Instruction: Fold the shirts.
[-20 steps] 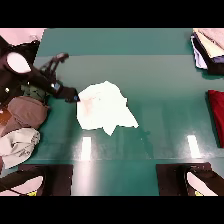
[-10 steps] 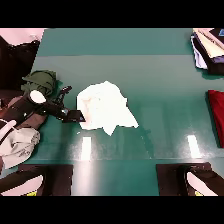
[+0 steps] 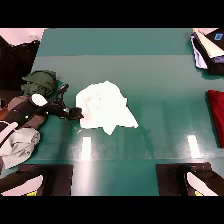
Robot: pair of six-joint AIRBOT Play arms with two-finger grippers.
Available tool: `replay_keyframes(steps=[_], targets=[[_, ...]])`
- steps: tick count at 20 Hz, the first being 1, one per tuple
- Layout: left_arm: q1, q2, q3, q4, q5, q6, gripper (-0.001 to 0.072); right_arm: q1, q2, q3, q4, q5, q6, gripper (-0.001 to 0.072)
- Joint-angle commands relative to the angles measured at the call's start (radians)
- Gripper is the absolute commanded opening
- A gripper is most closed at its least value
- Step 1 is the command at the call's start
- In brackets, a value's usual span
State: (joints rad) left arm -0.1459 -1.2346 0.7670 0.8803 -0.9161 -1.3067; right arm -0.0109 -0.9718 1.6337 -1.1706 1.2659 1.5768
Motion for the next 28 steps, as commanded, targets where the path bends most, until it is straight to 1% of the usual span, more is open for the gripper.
replay_keyframes(steps=[1,2,3,4,5,7,9,12,14,17,18,19,20,21,23,24,26,28], targets=[[0.000,0.029,0.114,0.102,-0.095,-0.004,0.0023,0.058,-0.040,-0.002,0.000,0.122,-0.002,0.0023],[0.000,0.043,0.167,0.145,-0.141,-0.004,0.0023,0.090,-0.069,-0.009,0.000,0.166,-0.012,0.0025],[0.000,0.058,0.225,0.186,-0.185,-0.004,0.0023,0.133,-0.098,-0.040,0.000,0.182,-0.016,0.0126],[0.000,0.070,0.272,0.207,-0.216,-0.004,0.0023,0.176,-0.124,-0.088,0.000,0.179,-0.016,0.0384],[0.000,0.076,0.319,0.221,-0.246,-0.003,0.0023,0.224,-0.156,-0.148,0.001,0.169,-0.016,0.0538],[0.000,0.085,0.378,0.224,-0.284,-0.004,0.0023,0.324,-0.223,-0.283,0.001,0.094,-0.016,0.0541],[0.000,0.085,0.404,0.224,-0.307,-0.007,0.0024,0.424,-0.300,-0.398,0.002,-0.040,-0.016,0.0541],[0.000,0.085,0.404,0.225,-0.323,-0.030,0.0024,0.533,-0.414,-0.473,0.038,-0.208,-0.018,0.0541],[0.000,0.085,0.404,0.225,-0.333,-0.030,0.0024,0.566,-0.480,-0.470,0.107,-0.261,-0.042,0.0541],[0.000,0.085,0.404,0.225,-0.334,-0.031,0.0023,0.583,-0.552,-0.428,0.122,-0.277,-0.042,0.0536],[0.000,0.085,0.404,0.225,-0.334,-0.032,0.0023,0.582,-0.566,-0.419,0.121,-0.276,-0.042,0.0517],[0.000,0.085,0.404,0.225,-0.334,-0.032,0.0023,0.581,-0.574,-0.411,0.111,-0.276,-0.042,0.0409],[0.000,0.085,0.404,0.225,-0.334,-0.032,0.0023,0.581,-0.573,-0.406,0.080,-0.275,-0.042,0.0196],[0.000,0.085,0.404,0.225,-0.333,-0.032,0.0024,0.581,-0.563,-0.400,0.043,-0.274,-0.041,0.0024],[0.000,0.085,0.420,0.254,-0.339,-0.032,0.0023,0.570,-0.515,-0.375,-0.071,-0.248,-0.041,0.0021],[0.000,0.085,0.456,0.294,-0.360,-0.034,0.0023,0.557,-0.478,-0.347,-0.130,-0.212,-0.040,0.0020],[0.000,0.085,0.582,0.381,-0.418,-0.055,0.0023,0.502,-0.381,-0.259,-0.250,-0.119,-0.040,0.0020],[0.000,0.085,0.756,0.438,-0.475,-0.055,0.0024,0.415,-0.268,-0.140,-0.301,-0.042,-0.041,0.0020]])
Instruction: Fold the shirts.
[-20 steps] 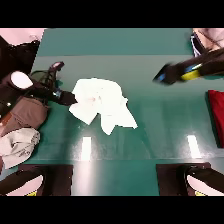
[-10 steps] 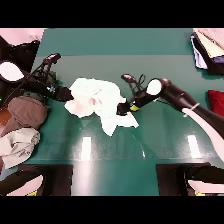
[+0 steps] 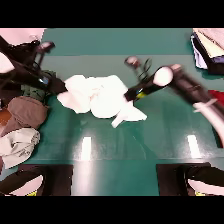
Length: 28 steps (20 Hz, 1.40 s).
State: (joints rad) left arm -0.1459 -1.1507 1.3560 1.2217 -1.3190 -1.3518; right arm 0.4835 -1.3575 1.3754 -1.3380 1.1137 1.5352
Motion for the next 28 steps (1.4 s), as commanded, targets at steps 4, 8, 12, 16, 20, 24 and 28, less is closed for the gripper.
replay_keyframes(steps=[4,8,12,16,20,24,28], targets=[[0.000,0.001,0.541,0.106,-0.123,-0.011,0.0024,-0.274,0.304,0.334,-0.121,0.188,0.000,0.0020],[0.000,0.036,0.784,0.095,-0.126,-0.045,0.0023,-0.391,0.456,0.483,-0.121,0.209,0.000,0.0020],[0.000,0.163,0.781,0.028,-0.072,-0.047,0.0024,-0.453,0.535,0.592,-0.121,0.254,0.001,0.0019],[0.000,0.221,0.781,-0.018,-0.060,-0.045,0.0023,-0.517,0.489,0.700,-0.120,0.322,0.001,0.0019],[0.000,0.215,0.599,-0.019,-0.104,-0.045,0.0023,-0.484,0.357,0.669,-0.023,0.402,0.002,0.0019],[0.000,0.186,0.202,-0.022,-0.155,-0.044,0.0024,-0.392,0.175,0.499,-0.024,0.402,0.001,0.0019],[0.000,0.152,-0.243,-0.030,-0.064,-0.035,0.0024,-0.383,-0.021,0.370,-0.024,0.292,0.000,0.0021]])
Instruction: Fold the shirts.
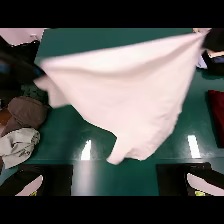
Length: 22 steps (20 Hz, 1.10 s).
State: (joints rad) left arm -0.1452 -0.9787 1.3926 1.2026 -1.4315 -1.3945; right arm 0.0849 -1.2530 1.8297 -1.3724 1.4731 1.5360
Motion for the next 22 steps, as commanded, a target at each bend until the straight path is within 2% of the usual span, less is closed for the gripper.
replay_keyframes(steps=[1,3,5,6,7,8,11,12,13,14,17,19,22], targets=[[0.000,-0.032,-0.375,-0.011,0.108,0.007,0.0024,0.016,-0.169,-0.099,0.011,-0.112,0.000,0.0021],[0.000,-0.060,-0.506,-0.010,0.254,0.014,0.0024,0.016,-0.255,-0.104,0.012,-0.203,0.000,0.0021],[0.000,-0.090,-0.541,-0.005,0.386,0.014,0.0025,0.016,-0.322,-0.101,0.020,-0.298,0.000,0.0024],[0.000,-0.101,-0.533,0.000,0.447,0.014,0.0124,0.016,-0.354,-0.082,0.019,-0.317,0.000,0.0087],[0.001,-0.110,-0.514,0.006,0.509,-0.002,0.0420,0.012,-0.388,-0.044,0.019,-0.313,0.000,0.0385],[0.012,-0.115,-0.486,0.012,0.536,-0.024,0.0526,0.005,-0.412,-0.003,0.019,-0.288,0.000,0.0573],[0.108,-0.117,-0.382,0.047,0.500,-0.043,0.0527,-0.025,-0.430,0.111,0.020,-0.183,0.000,0.0570],[0.151,-0.117,-0.358,0.045,0.457,-0.047,0.0527,-0.035,-0.426,0.139,0.019,-0.136,-0.001,0.0543],[0.197,-0.117,-0.349,0.035,0.402,-0.047,0.0527,-0.046,-0.415,0.157,0.020,-0.084,-0.017,0.0453],[0.237,-0.117,-0.353,0.023,0.337,-0.046,0.0527,-0.059,-0.399,0.158,0.019,-0.043,-0.039,0.0424],[0.283,-0.113,-0.439,-0.033,0.227,-0.013,0.0528,-0.088,-0.355,0.157,0.020,0.065,-0.060,0.0424],[0.283,-0.113,-0.561,-0.164,0.241,0.008,0.0528,-0.095,-0.332,0.157,0.020,0.087,-0.060,0.0424],[0.283,-0.113,-0.768,-0.427,0.295,0.106,0.0528,-0.090,-0.300,0.157,0.021,0.091,-0.060,0.0424]])
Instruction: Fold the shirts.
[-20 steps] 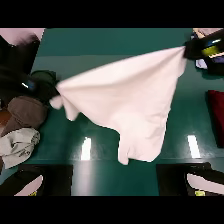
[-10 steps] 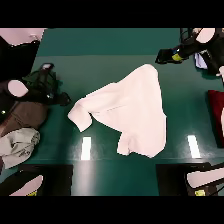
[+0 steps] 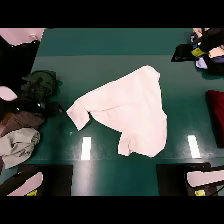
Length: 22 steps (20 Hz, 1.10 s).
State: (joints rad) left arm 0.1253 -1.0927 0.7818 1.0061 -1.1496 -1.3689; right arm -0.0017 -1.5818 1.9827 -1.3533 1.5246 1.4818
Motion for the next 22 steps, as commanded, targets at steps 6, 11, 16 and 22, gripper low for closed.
replay_keyframes(steps=[6,11,16,22], targets=[[0.013,0.001,-0.324,-0.274,0.097,0.094,0.0527,-0.004,0.061,0.004,0.027,0.044,-0.006,0.0424],[-0.055,0.000,-0.324,-0.289,0.201,0.080,0.0528,-0.004,0.060,0.004,0.027,0.055,-0.006,0.0424],[-0.219,0.000,-0.323,-0.289,0.401,-0.065,0.0525,-0.004,0.060,0.004,0.027,0.076,-0.006,0.0424],[-0.229,0.000,-0.322,-0.289,0.411,-0.071,0.0112,-0.004,0.061,0.004,0.027,0.101,-0.006,0.0424]])
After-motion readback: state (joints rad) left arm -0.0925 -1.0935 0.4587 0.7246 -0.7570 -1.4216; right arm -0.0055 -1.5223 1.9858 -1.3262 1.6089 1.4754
